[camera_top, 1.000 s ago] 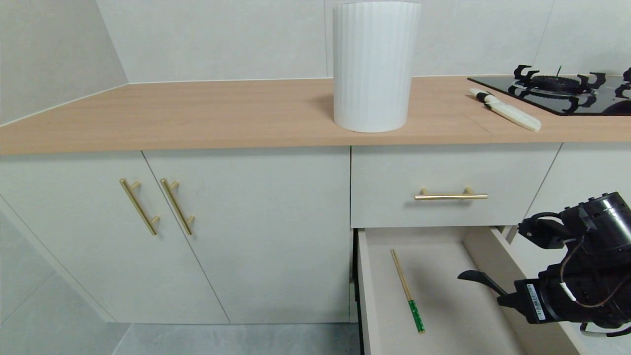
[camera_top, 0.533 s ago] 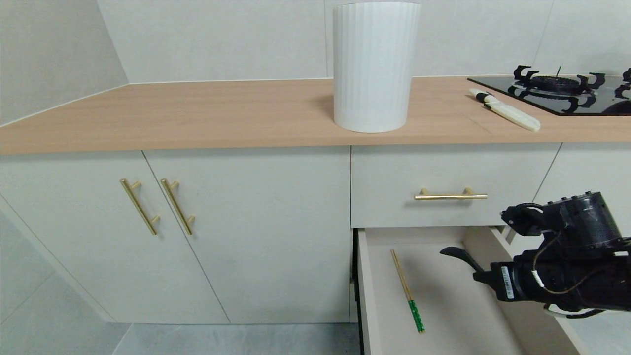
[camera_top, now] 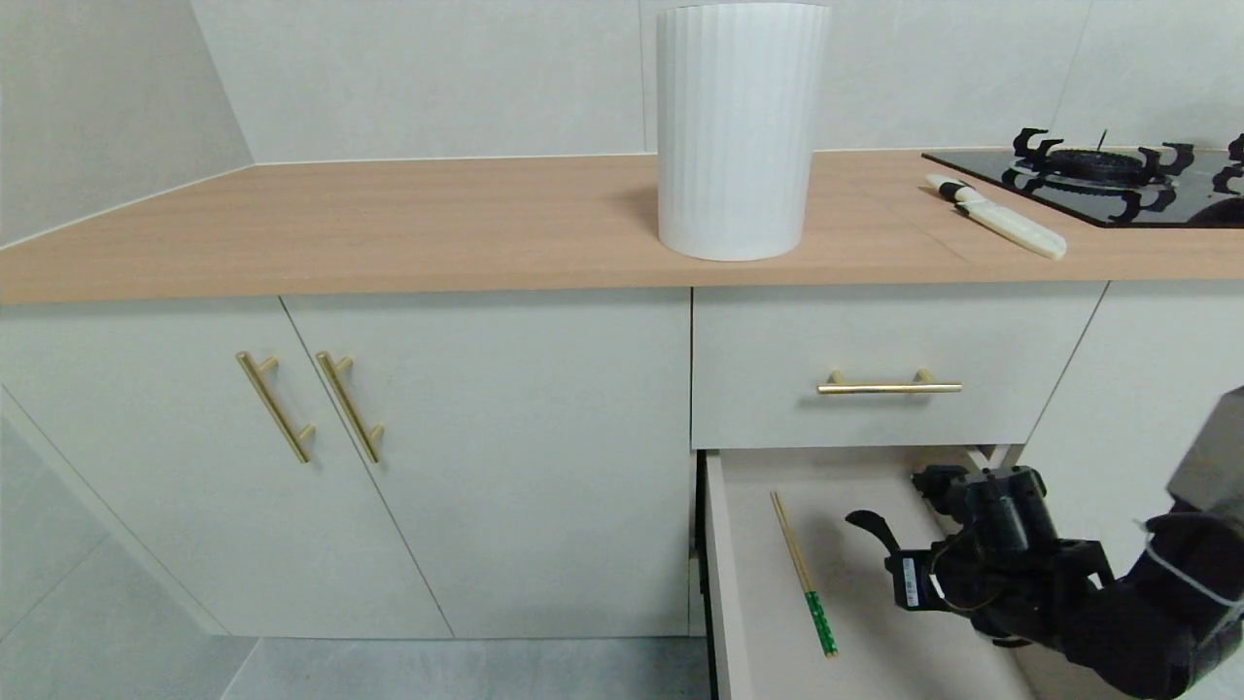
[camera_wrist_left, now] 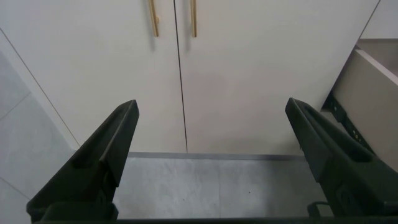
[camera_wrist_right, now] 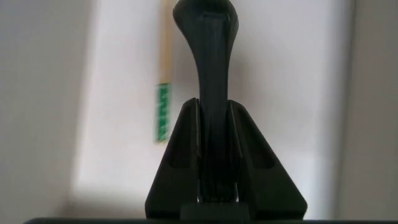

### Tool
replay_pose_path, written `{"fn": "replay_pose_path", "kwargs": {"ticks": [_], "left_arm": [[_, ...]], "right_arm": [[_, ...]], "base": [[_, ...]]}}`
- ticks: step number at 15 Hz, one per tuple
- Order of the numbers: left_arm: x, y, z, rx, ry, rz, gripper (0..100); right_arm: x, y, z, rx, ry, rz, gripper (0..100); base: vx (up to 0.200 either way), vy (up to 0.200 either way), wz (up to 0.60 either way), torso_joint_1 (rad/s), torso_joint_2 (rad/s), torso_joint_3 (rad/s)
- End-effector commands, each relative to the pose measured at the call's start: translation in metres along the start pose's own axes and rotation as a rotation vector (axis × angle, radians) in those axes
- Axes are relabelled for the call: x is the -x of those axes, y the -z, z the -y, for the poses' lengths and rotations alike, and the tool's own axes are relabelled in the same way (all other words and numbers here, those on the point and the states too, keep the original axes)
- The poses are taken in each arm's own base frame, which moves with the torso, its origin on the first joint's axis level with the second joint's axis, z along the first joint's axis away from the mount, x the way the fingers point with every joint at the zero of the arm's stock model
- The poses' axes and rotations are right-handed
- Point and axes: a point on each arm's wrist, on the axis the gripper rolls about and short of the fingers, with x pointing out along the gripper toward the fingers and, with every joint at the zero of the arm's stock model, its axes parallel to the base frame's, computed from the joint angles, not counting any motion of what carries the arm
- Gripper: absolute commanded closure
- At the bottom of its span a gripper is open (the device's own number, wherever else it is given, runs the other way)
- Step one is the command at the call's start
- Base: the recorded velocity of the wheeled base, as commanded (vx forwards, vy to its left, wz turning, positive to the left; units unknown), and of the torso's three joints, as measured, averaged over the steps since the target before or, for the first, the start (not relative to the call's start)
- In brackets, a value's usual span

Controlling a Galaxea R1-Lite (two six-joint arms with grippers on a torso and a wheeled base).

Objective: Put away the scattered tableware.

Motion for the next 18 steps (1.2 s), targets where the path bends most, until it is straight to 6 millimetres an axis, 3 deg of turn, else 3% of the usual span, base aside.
{"fn": "replay_pose_path", "kwargs": {"ticks": [1, 7, 16, 17, 18], "left_arm": [[0.000, 0.000, 0.000, 0.001, -0.001, -0.001, 0], [0.000, 0.000, 0.000, 0.001, -0.001, -0.001, 0], [0.000, 0.000, 0.000, 0.001, -0.001, -0.001, 0], [0.000, 0.000, 0.000, 0.001, -0.001, -0.001, 0], [0.000, 0.000, 0.000, 0.001, -0.001, -0.001, 0]], "right_arm": [[-0.033, 0.038, 0.005, 0.009, 0.056, -0.093, 100], [-0.047, 0.049, 0.004, 0.019, 0.085, -0.069, 100], [-0.049, 0.049, 0.003, 0.018, 0.082, -0.062, 100], [-0.049, 0.049, 0.003, 0.018, 0.082, -0.062, 0], [-0.049, 0.049, 0.003, 0.018, 0.082, -0.062, 0]], "base": [[0.000, 0.000, 0.00, 0.000, 0.00, 0.000], [0.000, 0.000, 0.00, 0.000, 0.00, 0.000], [0.000, 0.000, 0.00, 0.000, 0.00, 0.000], [0.000, 0.000, 0.00, 0.000, 0.00, 0.000], [0.000, 0.000, 0.00, 0.000, 0.00, 0.000]]}}
